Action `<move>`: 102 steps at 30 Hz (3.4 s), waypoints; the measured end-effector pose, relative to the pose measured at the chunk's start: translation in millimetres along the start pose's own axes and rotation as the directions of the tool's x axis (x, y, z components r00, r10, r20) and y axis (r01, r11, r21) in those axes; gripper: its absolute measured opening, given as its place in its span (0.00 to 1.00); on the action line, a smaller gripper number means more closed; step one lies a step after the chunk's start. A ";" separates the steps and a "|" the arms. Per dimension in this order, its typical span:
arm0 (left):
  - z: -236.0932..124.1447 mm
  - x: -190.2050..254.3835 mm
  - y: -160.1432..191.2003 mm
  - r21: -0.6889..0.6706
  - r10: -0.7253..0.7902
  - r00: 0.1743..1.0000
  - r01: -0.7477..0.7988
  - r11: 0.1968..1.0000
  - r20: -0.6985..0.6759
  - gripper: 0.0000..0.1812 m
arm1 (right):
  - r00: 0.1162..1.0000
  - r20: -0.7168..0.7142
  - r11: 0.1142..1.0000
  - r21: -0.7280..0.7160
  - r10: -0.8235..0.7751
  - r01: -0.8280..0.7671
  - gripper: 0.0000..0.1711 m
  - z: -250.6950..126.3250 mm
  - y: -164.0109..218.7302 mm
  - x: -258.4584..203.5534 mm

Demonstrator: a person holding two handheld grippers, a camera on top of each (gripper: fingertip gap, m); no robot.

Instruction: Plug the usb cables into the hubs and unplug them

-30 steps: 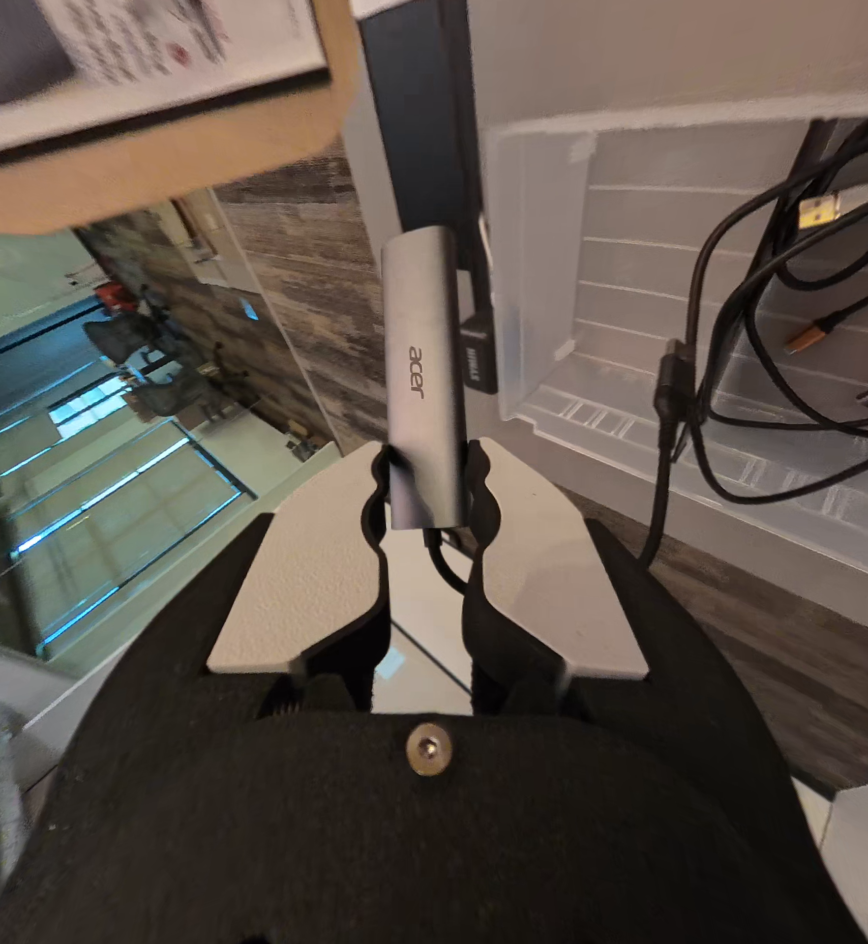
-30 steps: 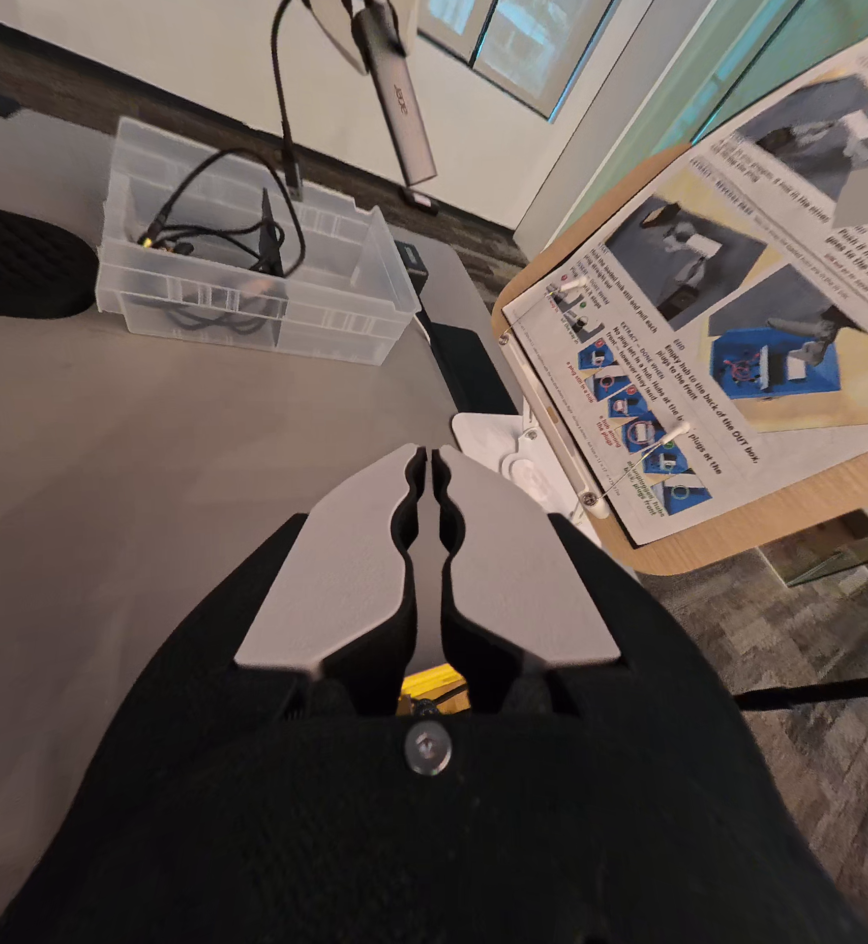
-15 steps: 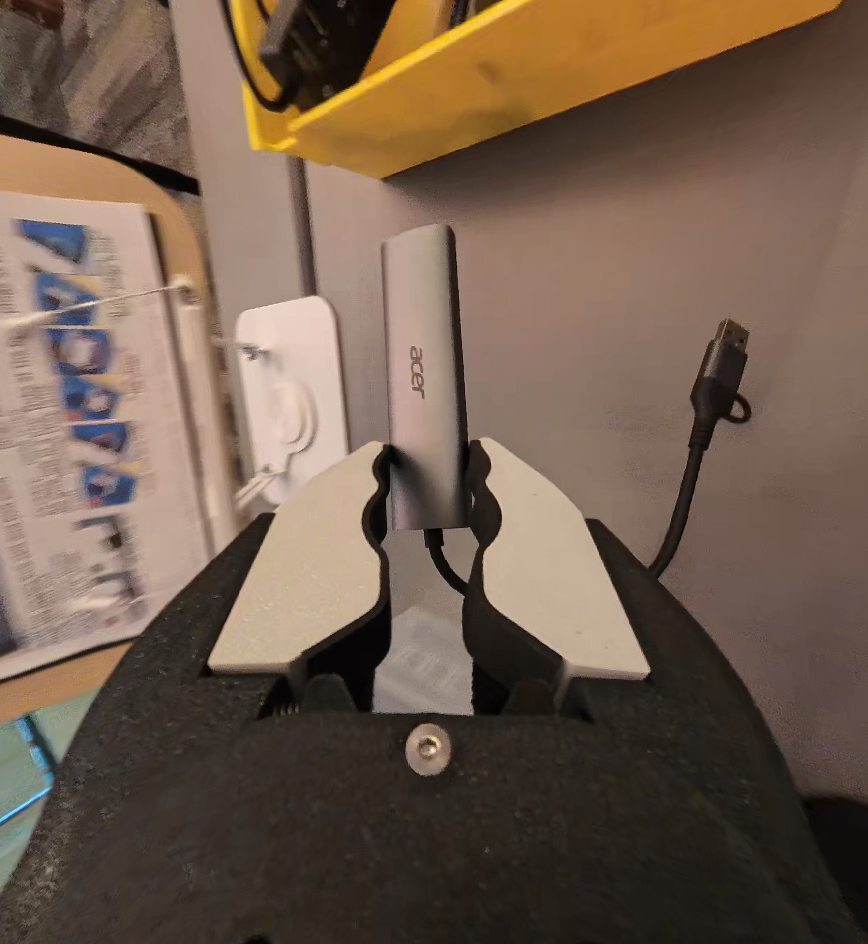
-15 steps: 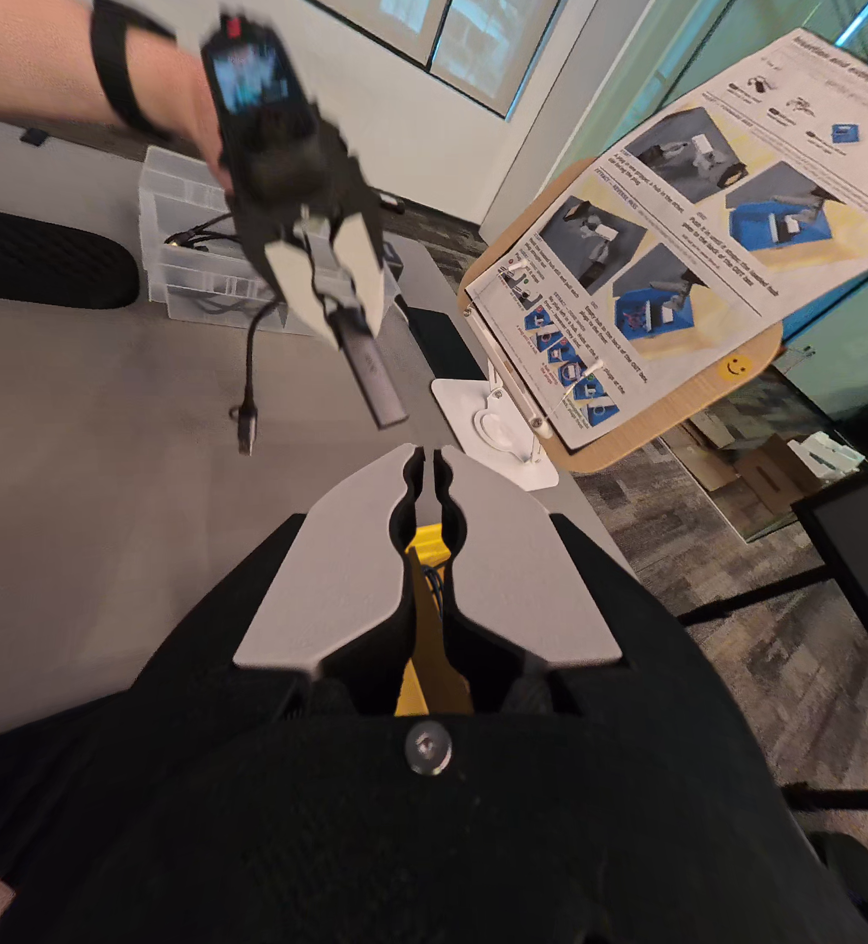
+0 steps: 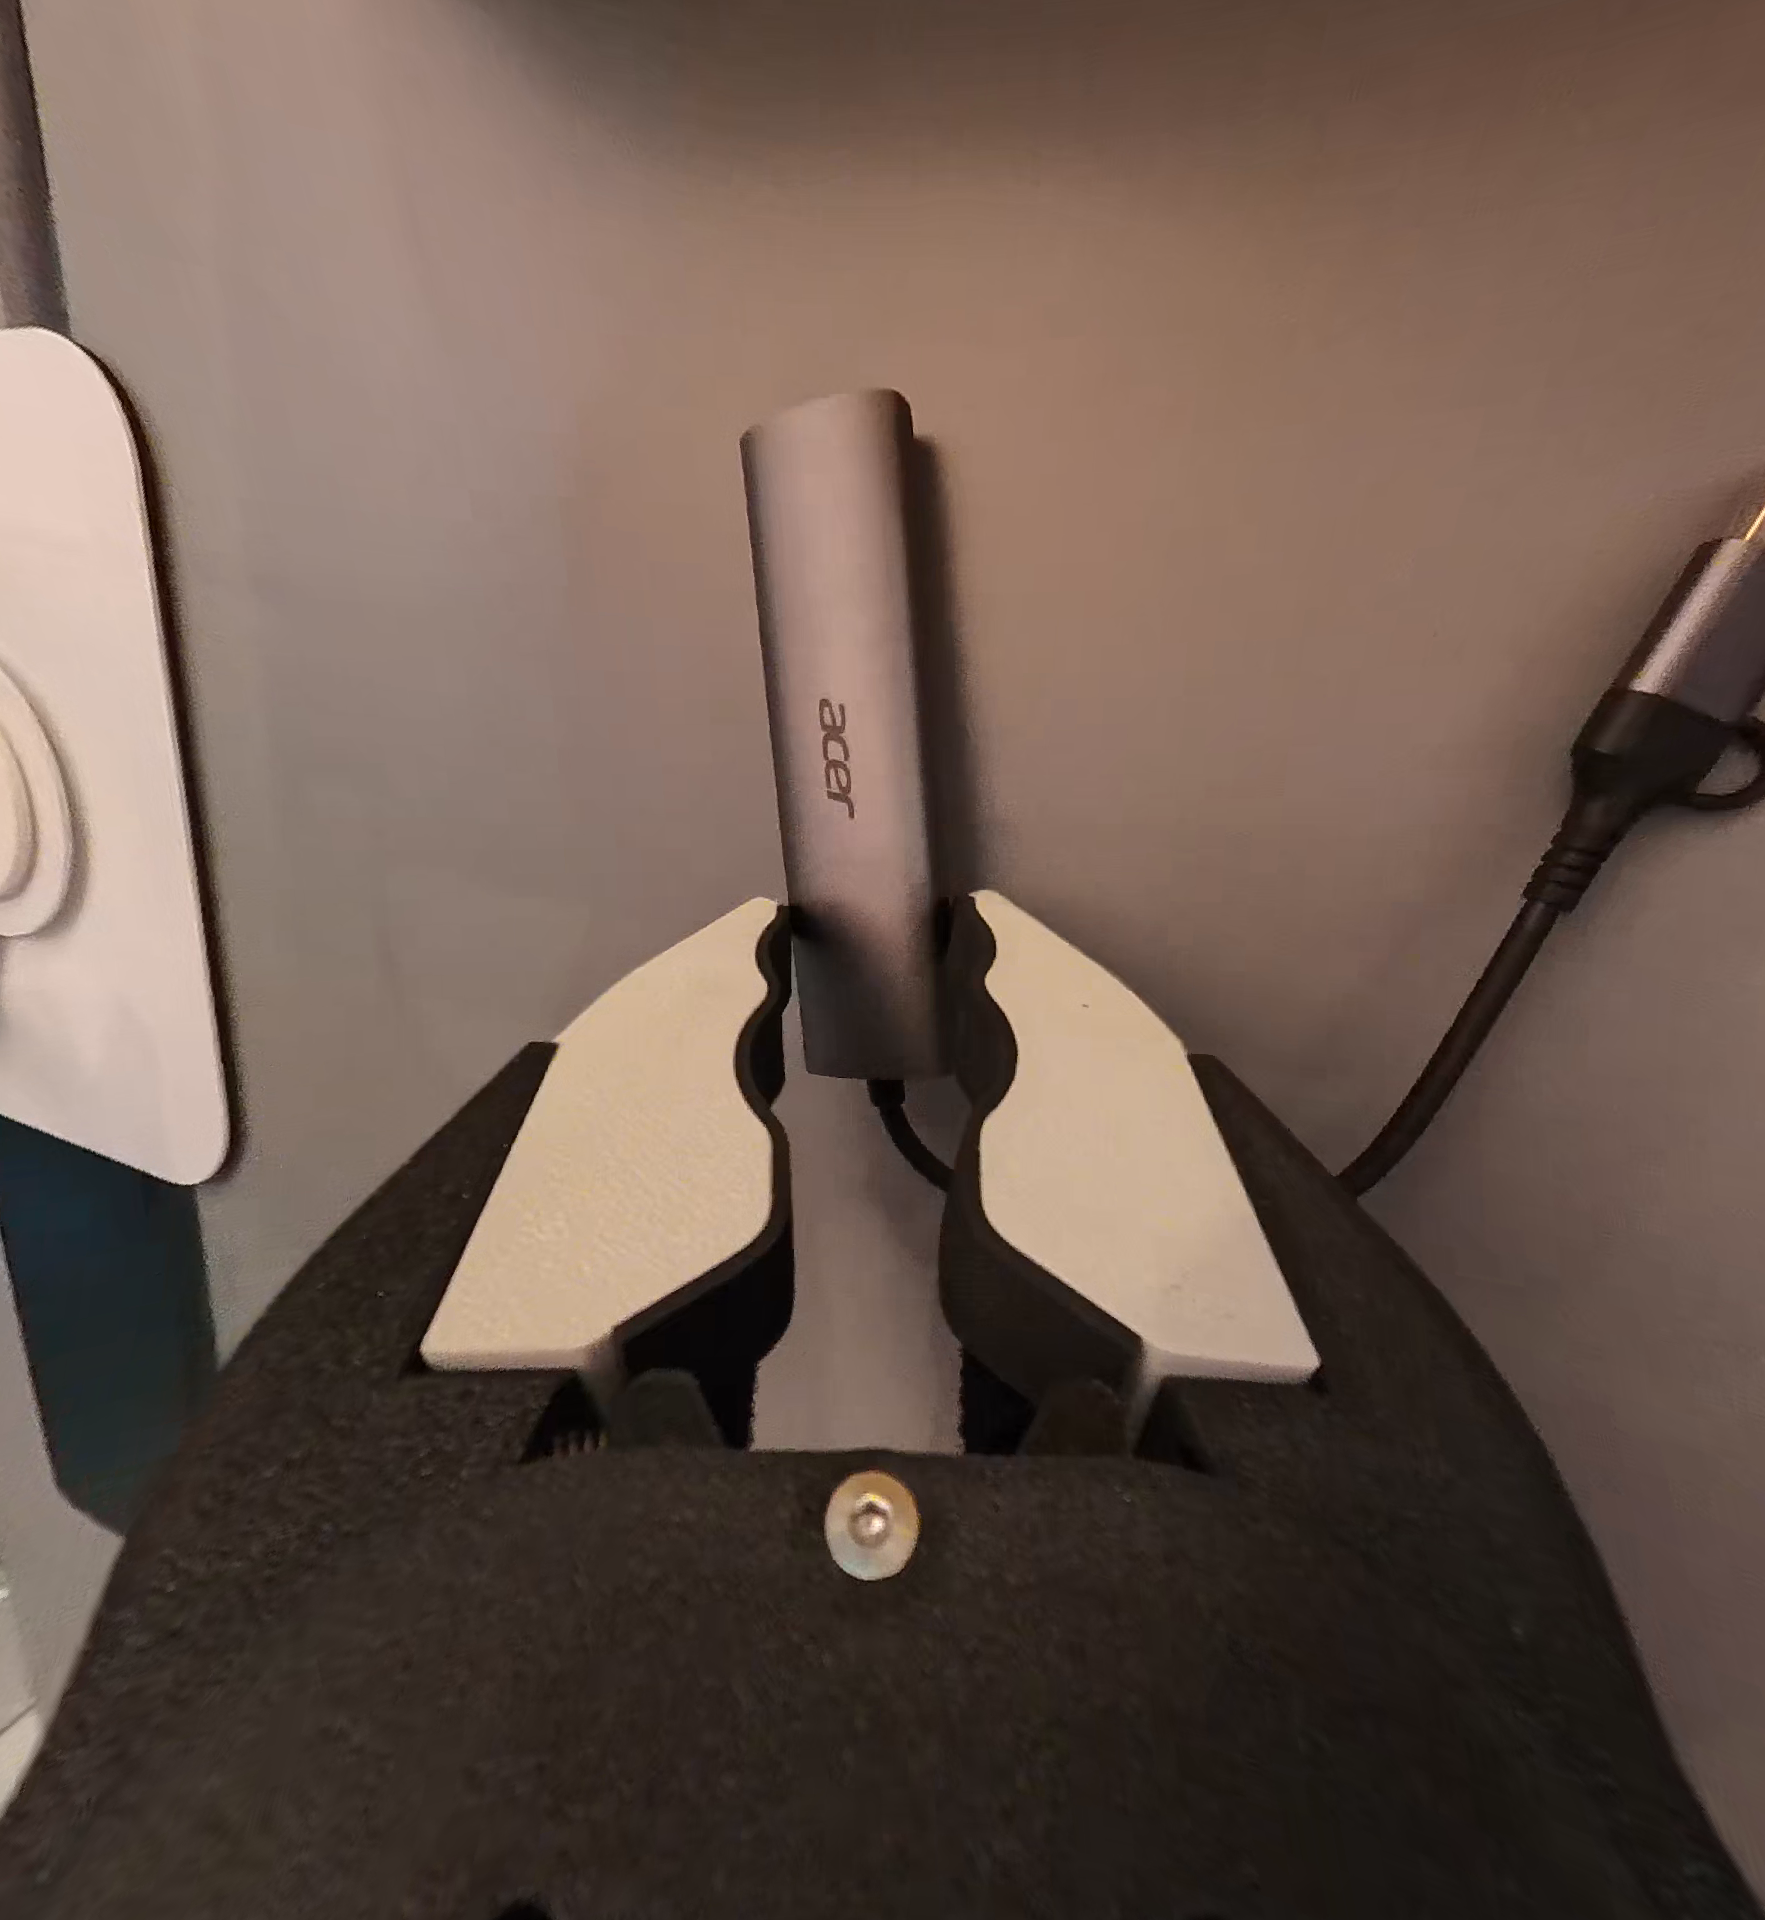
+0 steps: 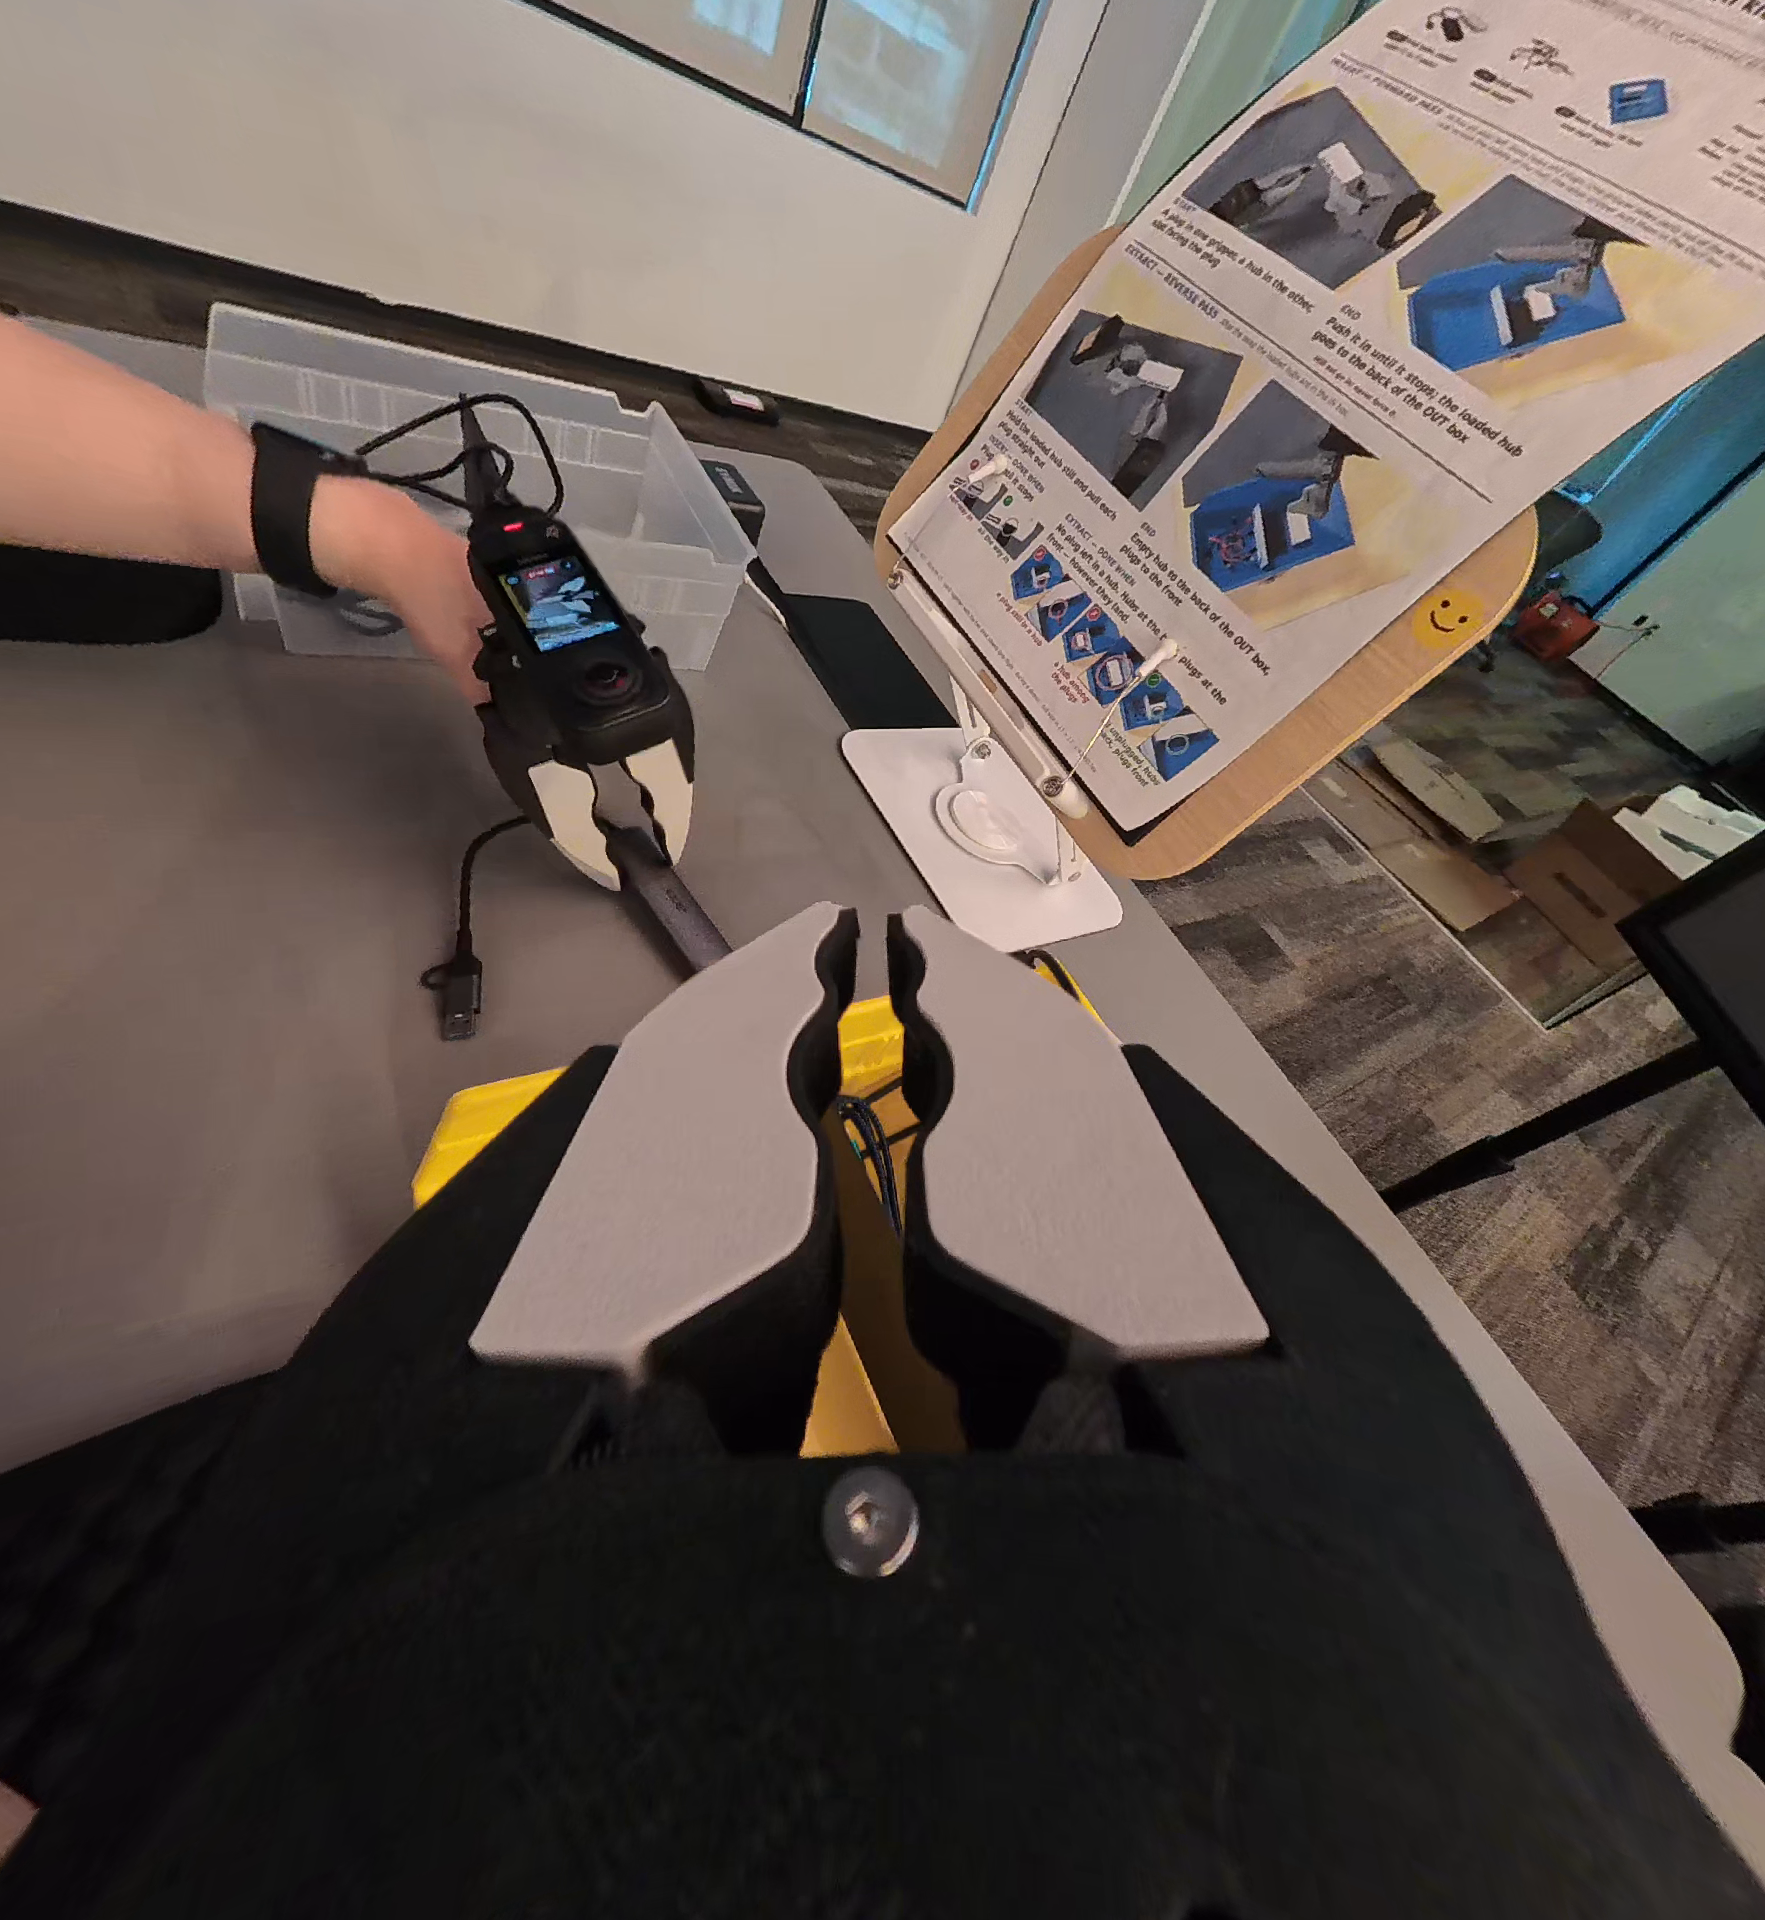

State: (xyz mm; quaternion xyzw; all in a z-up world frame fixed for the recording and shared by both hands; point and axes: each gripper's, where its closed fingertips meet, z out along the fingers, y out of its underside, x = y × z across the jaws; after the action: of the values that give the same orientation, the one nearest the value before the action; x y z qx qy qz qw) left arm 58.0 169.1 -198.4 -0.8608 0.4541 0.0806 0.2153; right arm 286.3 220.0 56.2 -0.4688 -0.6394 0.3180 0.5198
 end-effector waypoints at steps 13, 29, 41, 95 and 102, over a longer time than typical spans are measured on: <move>-221.4 -29.7 49.2 0.131 -0.185 0.973 0.167 0.977 0.141 0.17 | 1.000 0.005 1.000 0.002 0.002 -0.002 0.06 8.2 -0.2 1.2; -151.7 26.3 293.7 -0.273 -0.237 0.956 0.278 0.921 0.173 0.16 | 0.999 0.029 0.995 -0.102 -0.015 0.018 0.06 35.1 9.4 -5.2; -98.8 17.9 279.2 -0.230 -0.053 0.993 0.077 0.970 0.109 0.09 | 0.999 0.028 0.982 -0.188 -0.022 0.027 0.06 47.6 21.9 -5.1; -9.7 1.2 -14.3 0.171 -0.386 0.921 0.390 0.905 -0.059 0.24 | 0.973 0.160 0.983 0.047 0.166 -0.176 0.10 33.9 2.7 -3.1; 8.4 -0.4 -6.4 0.113 -0.348 0.937 0.349 0.930 -0.034 0.17 | 0.964 0.237 0.990 0.040 0.125 -0.138 0.11 49.6 -3.6 -20.4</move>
State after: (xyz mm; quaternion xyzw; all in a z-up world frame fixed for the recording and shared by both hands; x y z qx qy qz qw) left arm 63.5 176.2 -203.9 -0.9140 0.2997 0.0085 0.2734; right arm 238.0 203.8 39.2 -0.4548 -0.6543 0.4226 0.4318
